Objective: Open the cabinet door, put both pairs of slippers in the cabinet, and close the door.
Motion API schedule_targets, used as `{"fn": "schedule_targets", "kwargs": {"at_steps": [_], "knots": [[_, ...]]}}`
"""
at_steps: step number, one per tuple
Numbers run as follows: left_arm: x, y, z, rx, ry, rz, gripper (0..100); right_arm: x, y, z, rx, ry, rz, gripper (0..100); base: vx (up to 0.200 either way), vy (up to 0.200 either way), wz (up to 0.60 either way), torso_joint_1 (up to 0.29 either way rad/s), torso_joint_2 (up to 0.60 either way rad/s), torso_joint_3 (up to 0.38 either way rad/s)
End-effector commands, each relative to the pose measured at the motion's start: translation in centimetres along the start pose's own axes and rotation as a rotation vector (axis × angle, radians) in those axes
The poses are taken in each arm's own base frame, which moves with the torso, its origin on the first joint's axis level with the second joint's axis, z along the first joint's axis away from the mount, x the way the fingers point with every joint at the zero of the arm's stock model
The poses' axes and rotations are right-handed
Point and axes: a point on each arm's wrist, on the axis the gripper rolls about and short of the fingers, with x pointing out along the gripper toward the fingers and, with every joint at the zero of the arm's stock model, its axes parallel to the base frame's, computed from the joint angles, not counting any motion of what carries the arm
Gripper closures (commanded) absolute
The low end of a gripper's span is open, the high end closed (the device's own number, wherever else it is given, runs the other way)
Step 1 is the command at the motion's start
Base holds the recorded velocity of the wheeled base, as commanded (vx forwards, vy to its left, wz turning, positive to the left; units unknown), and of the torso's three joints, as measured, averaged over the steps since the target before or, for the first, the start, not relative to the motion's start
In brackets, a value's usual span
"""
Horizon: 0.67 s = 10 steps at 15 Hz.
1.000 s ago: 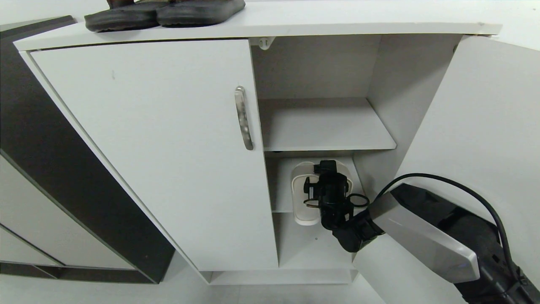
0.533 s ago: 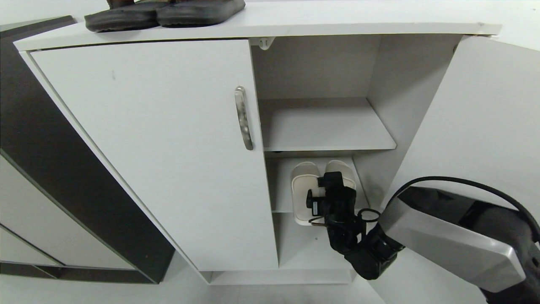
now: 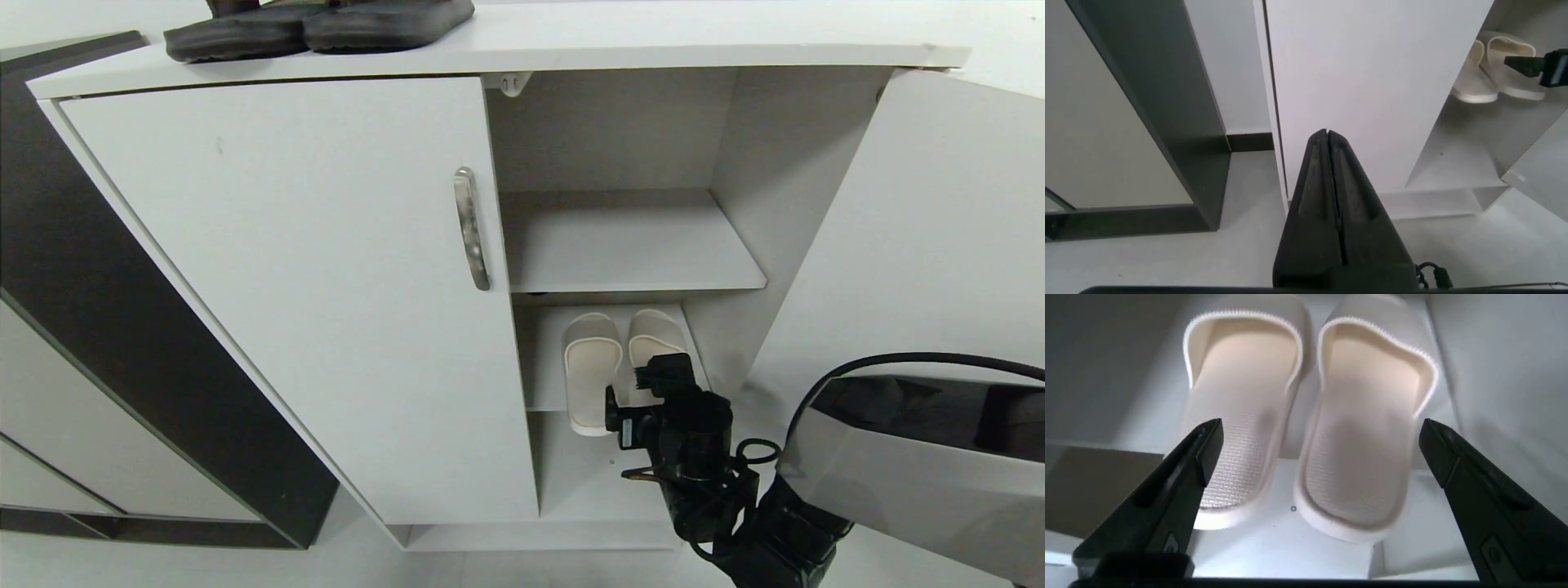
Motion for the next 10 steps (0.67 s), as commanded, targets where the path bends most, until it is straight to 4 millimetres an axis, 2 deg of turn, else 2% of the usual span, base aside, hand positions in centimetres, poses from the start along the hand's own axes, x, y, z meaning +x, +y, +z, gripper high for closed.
{"fn": "schedule_targets", "kwargs": {"at_steps": [1,8,10], "knots": [[0.01,0.0,0.01,0.001,0.001,0.0,100,-1.06,0.14,0.71,-0.002,-0.003,0.019,0,0.0,0.0,0.0,0.0,0.0,0.0],[0.01,0.0,0.02,0.001,0.0,0.0,100,-1.12,0.73,1.23,-0.002,-0.021,0.034,0,-0.2,0.0,0.0,0.0,0.0,0.003],[0.01,0.0,0.02,0.005,0.0,0.0,100,-1.16,0.7,1.2,-0.002,-0.021,0.034,0,0.0,0.0,0.0,0.0,0.0,0.0]]}}
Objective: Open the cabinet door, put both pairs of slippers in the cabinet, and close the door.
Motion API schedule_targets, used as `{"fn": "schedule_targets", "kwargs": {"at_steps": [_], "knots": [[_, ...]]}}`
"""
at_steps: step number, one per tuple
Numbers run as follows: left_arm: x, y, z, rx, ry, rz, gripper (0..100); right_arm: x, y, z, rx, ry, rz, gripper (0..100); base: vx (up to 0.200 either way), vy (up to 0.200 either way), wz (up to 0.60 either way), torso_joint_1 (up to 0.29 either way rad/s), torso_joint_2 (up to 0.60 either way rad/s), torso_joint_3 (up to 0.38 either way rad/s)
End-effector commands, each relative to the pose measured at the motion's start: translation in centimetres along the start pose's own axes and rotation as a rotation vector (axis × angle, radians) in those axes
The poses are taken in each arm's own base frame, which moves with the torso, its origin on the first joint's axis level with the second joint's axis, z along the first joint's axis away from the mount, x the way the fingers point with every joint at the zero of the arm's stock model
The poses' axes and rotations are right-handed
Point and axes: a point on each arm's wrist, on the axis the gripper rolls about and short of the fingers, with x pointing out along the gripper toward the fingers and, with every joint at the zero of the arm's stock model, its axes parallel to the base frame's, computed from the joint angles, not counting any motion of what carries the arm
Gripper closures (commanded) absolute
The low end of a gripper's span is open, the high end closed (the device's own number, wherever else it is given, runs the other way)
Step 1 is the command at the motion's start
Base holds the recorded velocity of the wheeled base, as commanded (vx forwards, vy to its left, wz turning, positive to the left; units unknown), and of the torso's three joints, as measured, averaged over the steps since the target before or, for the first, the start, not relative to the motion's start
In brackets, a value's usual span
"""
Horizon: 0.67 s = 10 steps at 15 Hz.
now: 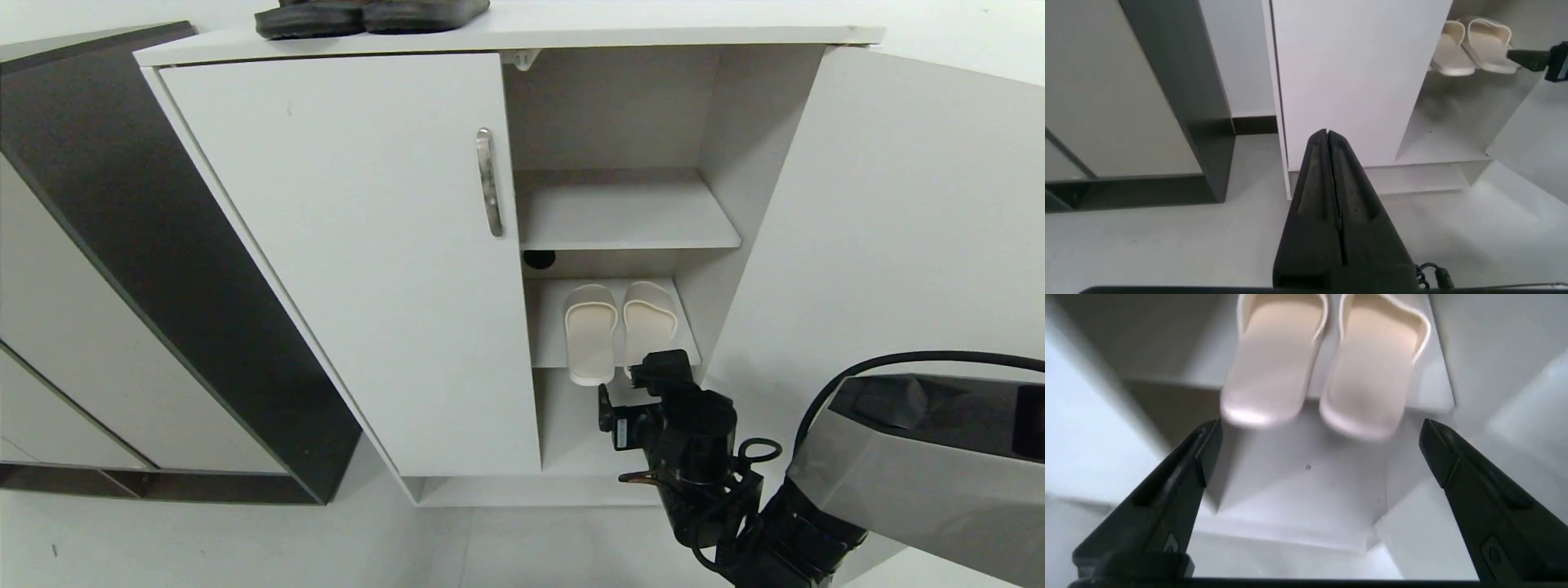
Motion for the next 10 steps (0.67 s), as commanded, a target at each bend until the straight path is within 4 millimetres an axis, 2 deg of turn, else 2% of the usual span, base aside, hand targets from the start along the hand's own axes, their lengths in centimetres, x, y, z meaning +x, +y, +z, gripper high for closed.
{"fn": "schedule_targets", "kwargs": {"at_steps": [1,10], "knots": [[0.01,0.0,0.01,0.001,0.001,0.0,100,-0.06,-0.02,0.02,-0.001,0.0,0.0,0,0.0,0.0,0.0,0.0,0.0,0.0],[0.01,0.0,0.01,-0.001,0.001,0.0,100,-0.26,-0.17,0.57,0.005,-0.007,0.001,0,0.0,0.0,0.0,0.0,0.0,0.0]]}}
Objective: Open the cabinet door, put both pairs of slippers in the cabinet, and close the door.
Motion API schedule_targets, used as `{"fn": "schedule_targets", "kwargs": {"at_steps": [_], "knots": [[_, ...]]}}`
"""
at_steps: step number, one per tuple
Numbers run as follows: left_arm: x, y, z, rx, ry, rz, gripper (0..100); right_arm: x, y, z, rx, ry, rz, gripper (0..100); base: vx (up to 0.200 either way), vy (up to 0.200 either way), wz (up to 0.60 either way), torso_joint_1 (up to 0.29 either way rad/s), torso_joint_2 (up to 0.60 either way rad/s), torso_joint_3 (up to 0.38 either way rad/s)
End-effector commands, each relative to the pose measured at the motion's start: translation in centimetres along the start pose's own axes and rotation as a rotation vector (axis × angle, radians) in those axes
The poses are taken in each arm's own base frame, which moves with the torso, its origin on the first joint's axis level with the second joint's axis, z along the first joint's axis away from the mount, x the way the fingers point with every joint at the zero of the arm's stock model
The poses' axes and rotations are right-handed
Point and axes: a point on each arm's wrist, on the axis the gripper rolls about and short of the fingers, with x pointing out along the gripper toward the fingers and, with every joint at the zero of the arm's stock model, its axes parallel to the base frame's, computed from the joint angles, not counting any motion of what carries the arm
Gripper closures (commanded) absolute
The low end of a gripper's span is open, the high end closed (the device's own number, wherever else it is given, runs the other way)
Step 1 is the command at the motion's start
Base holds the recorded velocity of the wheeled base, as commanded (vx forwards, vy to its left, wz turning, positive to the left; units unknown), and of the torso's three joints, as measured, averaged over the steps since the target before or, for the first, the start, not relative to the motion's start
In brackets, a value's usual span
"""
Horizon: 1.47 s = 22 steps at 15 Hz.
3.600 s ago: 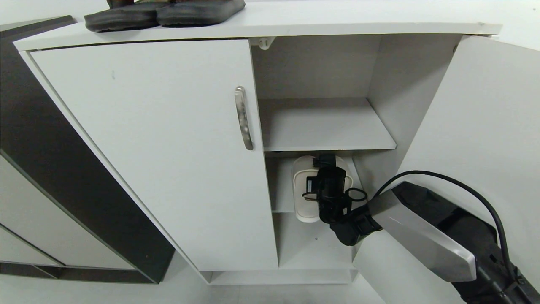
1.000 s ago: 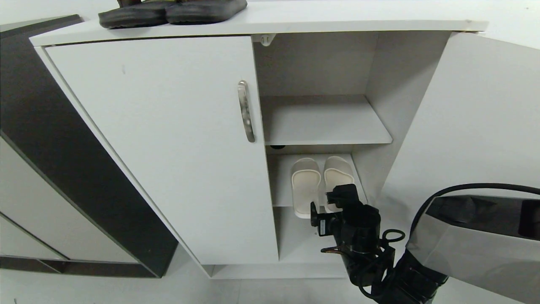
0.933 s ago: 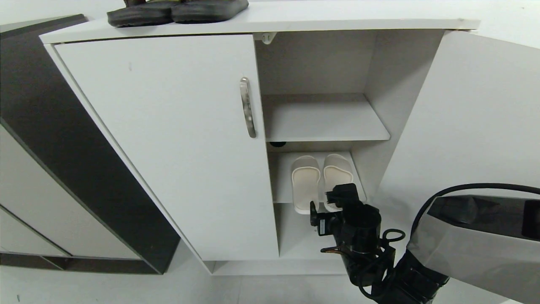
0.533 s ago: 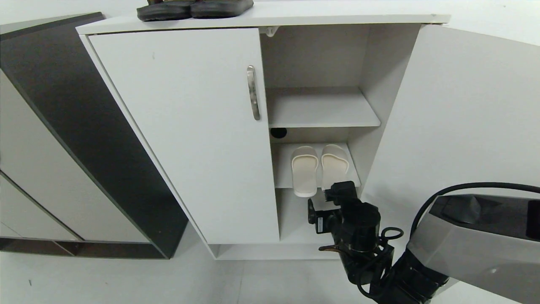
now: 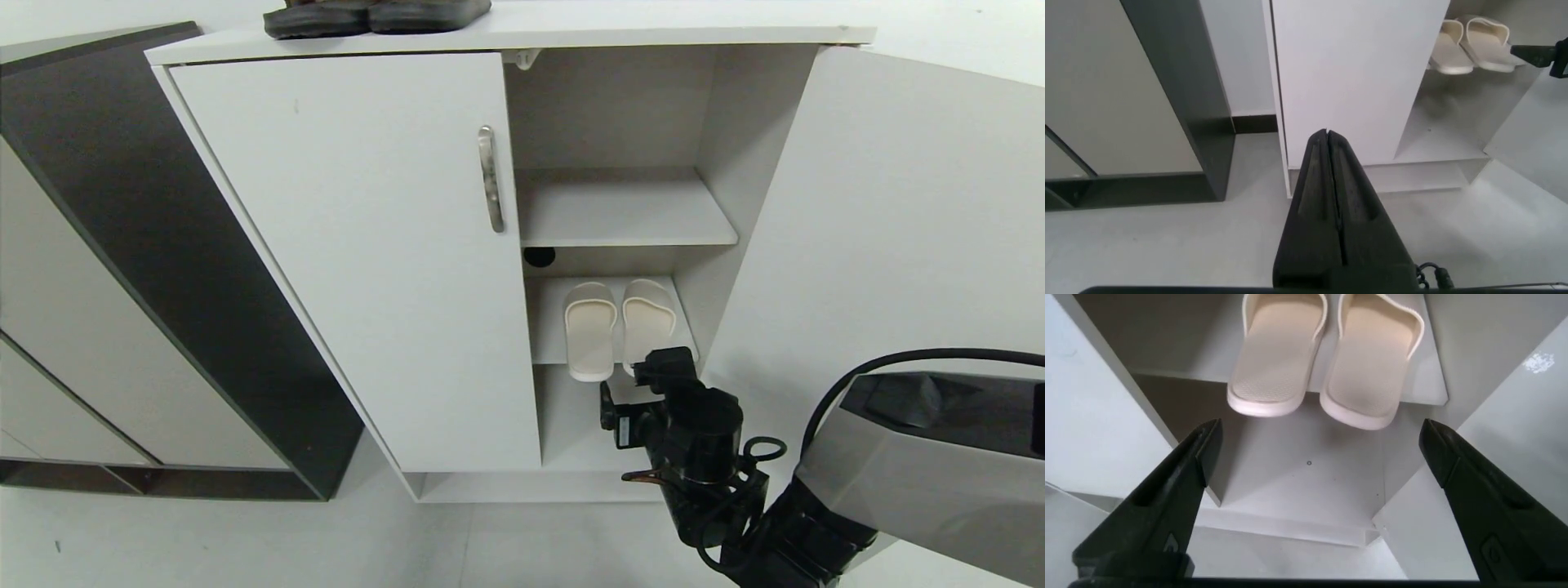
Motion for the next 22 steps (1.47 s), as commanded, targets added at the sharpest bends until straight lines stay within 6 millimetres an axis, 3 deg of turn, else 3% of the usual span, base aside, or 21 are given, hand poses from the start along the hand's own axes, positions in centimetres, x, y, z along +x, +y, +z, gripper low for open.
{"fn": "schedule_targets", "kwargs": {"at_steps": [1,12,16,22], "knots": [[0.0,0.0,0.0,0.001,0.001,0.0,100,0.0,0.0,0.0,-0.001,0.001,0.0,0,0.0,0.0,0.0,0.0,0.0,0.0],[0.0,0.0,0.0,0.001,0.001,0.0,100,0.2,-0.1,-0.6,-0.011,0.016,0.0,0,0.0,0.0,0.0,0.001,0.0,0.182],[0.0,0.0,0.0,-0.001,0.001,0.0,100,-1.7,-1.0,-1.7,-0.025,0.05,0.123,0,0.0,0.0,0.0,0.001,0.0,0.09],[0.0,0.0,0.0,-0.002,0.001,0.0,100,-2.2,-1.3,-2.0,-0.031,0.041,0.15,0,0.0,0.0,0.0,0.0,0.0,0.0]]}}
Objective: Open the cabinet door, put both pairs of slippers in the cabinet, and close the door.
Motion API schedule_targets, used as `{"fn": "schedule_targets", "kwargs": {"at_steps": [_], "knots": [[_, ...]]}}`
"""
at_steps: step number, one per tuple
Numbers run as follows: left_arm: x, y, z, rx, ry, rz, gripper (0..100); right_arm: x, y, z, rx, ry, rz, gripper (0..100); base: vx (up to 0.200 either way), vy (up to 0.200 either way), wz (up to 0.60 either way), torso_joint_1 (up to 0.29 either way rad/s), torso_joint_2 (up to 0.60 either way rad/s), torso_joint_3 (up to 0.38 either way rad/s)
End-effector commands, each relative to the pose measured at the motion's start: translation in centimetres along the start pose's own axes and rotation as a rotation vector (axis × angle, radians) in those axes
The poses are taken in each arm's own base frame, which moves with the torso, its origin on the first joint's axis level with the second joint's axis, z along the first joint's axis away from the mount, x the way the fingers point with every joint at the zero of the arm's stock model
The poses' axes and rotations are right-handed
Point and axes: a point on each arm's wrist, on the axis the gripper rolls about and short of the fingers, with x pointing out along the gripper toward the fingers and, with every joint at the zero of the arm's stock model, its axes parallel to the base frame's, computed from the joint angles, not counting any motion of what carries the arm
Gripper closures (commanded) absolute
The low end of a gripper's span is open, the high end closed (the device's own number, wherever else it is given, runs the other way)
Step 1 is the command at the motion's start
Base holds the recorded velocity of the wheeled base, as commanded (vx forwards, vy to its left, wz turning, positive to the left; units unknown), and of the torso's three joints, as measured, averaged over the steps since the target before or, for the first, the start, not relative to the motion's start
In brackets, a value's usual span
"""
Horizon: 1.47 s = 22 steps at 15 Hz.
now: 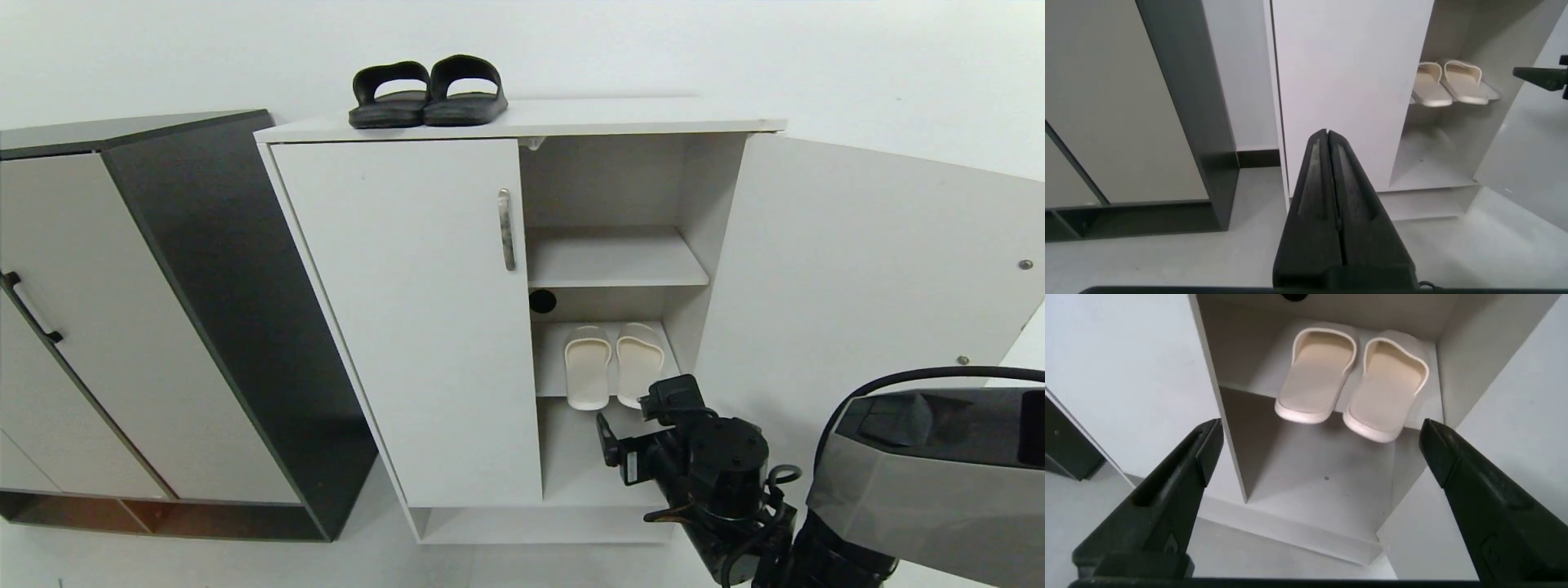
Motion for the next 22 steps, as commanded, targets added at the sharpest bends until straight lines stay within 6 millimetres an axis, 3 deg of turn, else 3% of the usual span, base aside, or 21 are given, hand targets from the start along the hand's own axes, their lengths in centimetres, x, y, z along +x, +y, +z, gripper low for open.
{"fn": "schedule_targets", "kwargs": {"at_steps": [1,5,22], "knots": [[0.0,0.0,0.0,0.0,0.001,0.0,100,-0.1,-0.1,-0.1,-0.003,0.003,-0.002,0,0.0,0.0,0.0,0.0,0.0,0.0],[0.0,0.0,0.0,0.0,0.001,0.0,100,-0.1,-0.4,-0.2,0.003,-0.001,-0.006,0,0.0,0.0,0.0,0.0,0.0,0.0],[0.0,0.0,0.0,0.0,0.003,0.0,100,-0.1,-1.7,-1.4,-0.019,0.02,0.019,0,0.0,0.2,0.0,0.004,0.0,0.002]]}}
